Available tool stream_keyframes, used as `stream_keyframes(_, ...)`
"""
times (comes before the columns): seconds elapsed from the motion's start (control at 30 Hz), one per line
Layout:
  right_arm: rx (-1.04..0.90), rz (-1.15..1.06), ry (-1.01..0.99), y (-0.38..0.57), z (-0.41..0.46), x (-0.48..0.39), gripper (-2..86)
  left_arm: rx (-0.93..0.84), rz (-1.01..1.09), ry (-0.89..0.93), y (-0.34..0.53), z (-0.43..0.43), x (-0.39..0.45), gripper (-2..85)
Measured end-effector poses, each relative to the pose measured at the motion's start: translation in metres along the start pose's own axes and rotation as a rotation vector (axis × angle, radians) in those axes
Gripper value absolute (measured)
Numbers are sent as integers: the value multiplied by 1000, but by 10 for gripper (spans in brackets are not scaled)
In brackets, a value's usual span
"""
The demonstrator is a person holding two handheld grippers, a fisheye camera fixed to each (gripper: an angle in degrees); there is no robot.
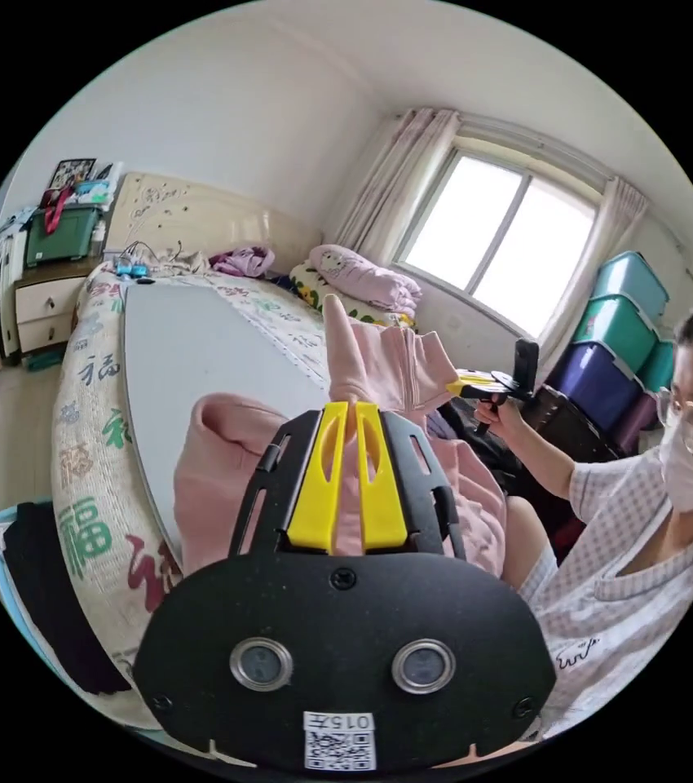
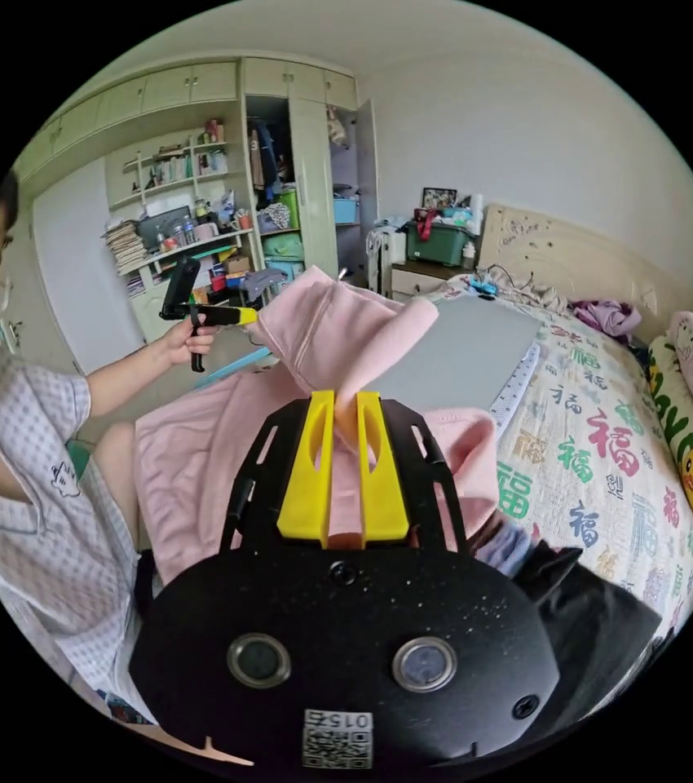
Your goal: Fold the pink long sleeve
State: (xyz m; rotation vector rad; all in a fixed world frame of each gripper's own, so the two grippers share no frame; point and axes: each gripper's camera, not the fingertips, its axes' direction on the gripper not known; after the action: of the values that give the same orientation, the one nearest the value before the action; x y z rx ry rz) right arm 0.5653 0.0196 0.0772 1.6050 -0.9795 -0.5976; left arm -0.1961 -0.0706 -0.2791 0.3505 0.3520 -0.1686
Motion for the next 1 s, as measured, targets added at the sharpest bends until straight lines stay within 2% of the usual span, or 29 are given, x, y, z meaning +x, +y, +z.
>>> stream_keyframes(0.07, -57, 25, 0, 37, -11, -48, 57, -45, -51, 4, 59, -23, 25, 4)
stream_keyframes(0.13, -126, 96, 6, 75, -9, -80, 60, -84, -215, -13, 140, -43, 38, 0)
stream_keyframes(0.23, -226, 287, -35, 122, -8, -91, 66, 21, -440, -8, 213, -77, 39, 1)
stream_keyframes(0.33, -76, 463, -58, 131, -62, -78, 68, 110, -542, -25, 245, -101, 49, 32)
stream_keyframes(0.43, 46, 626, -105, 127, -117, -47, 95, 66, -583, 11, 247, -94, 61, 88)
stream_keyframes(0.5, 88, 713, -218, 119, -143, -24, 142, 46, -578, 47, 244, -85, 68, 108)
stream_keyframes(0.63, 91, 790, -399, 93, -144, 6, 174, -22, -566, 116, 235, -55, 74, 115)
stream_keyframes(0.73, 96, 891, -447, 75, -133, 35, 171, -52, -573, 123, 225, -35, 68, 100)
stream_keyframes(0.83, 140, 944, -475, 59, -147, 52, 131, -88, -592, 75, 216, -30, 65, 30)
stream_keyframes(0.97, 89, 863, -463, 26, -182, 42, 14, -57, -526, 73, 210, -51, 81, 10)
stream_keyframes(1.0, 86, 835, -475, 18, -194, 34, 9, -38, -521, 78, 210, -60, 86, 8)
